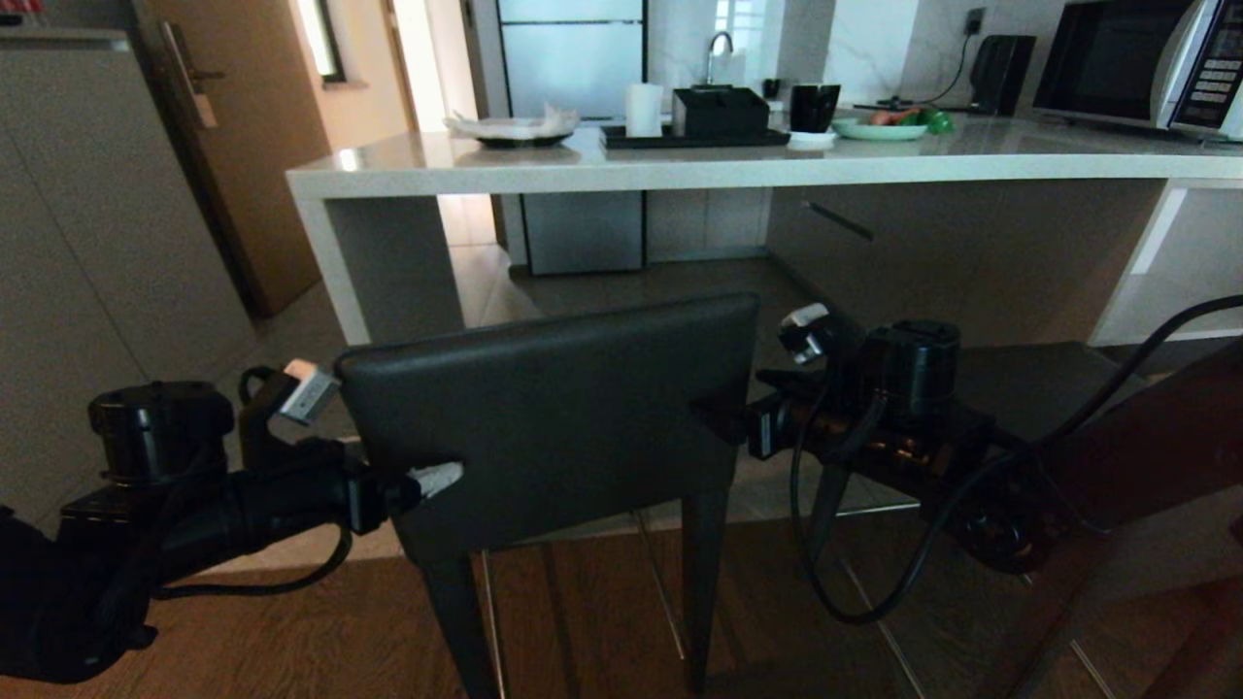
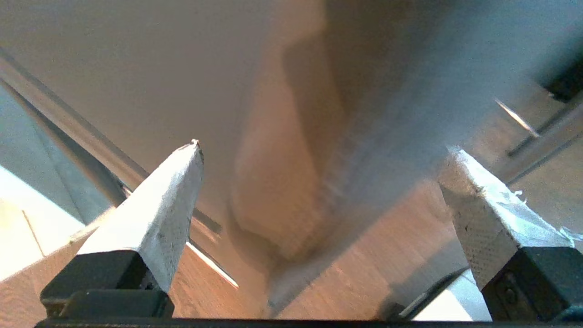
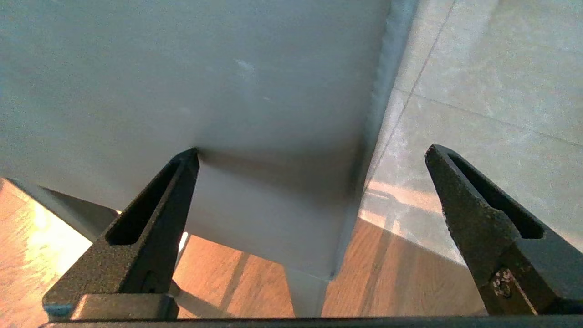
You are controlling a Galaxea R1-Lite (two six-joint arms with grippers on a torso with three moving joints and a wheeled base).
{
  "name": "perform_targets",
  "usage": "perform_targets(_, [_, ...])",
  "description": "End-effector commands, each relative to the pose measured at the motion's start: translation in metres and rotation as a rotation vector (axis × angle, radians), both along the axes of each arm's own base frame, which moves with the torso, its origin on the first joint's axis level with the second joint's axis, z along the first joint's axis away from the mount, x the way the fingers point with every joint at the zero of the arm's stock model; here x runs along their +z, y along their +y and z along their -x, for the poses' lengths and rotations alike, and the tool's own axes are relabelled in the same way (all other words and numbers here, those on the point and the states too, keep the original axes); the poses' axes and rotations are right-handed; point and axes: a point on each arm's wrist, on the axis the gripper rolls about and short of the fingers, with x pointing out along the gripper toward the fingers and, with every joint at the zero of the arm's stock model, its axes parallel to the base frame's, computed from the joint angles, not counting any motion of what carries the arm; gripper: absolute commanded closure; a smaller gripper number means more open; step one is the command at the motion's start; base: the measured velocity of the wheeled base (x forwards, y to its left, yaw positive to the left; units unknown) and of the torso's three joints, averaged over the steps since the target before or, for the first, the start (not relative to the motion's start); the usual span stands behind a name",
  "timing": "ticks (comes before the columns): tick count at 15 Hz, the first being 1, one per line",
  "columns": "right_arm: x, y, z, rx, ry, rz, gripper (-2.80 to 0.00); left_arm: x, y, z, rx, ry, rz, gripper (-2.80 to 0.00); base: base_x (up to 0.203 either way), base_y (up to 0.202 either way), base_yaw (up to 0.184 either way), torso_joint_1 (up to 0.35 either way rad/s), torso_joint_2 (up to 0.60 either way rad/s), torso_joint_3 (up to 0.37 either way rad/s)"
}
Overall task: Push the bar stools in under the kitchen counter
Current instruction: Push the gray chair back under the dining table
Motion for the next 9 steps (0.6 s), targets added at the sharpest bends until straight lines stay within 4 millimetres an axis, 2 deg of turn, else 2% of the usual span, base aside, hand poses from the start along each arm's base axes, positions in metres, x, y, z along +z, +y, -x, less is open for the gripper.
perform_targets(1, [-0.005, 0.002, -0.003, 0.004, 0.005, 0.002, -2.8, -0.011, -0.001, -0.01, 0.02, 0.03, -0.011, -2.8, 0.0, 0.0, 0.0, 0.0, 0.0, 0.0])
perform_targets(4, [-0.005, 0.006, -0.01, 0.007, -0.006, -0.003, -2.8, -0.029, 0.002, -0.03, 0.165, 0.066, -0.069, -2.8, 0.0, 0.0, 0.0, 0.0, 0.0, 0.0])
perform_targets(9, [-0.008, 0.008, -0.012, 0.007, -0.001, -0.002, -2.8, -0.023, 0.001, -0.043, 0.181, 0.026, -0.069, -2.8, 0.0, 0.0, 0.0, 0.0, 0.0, 0.0])
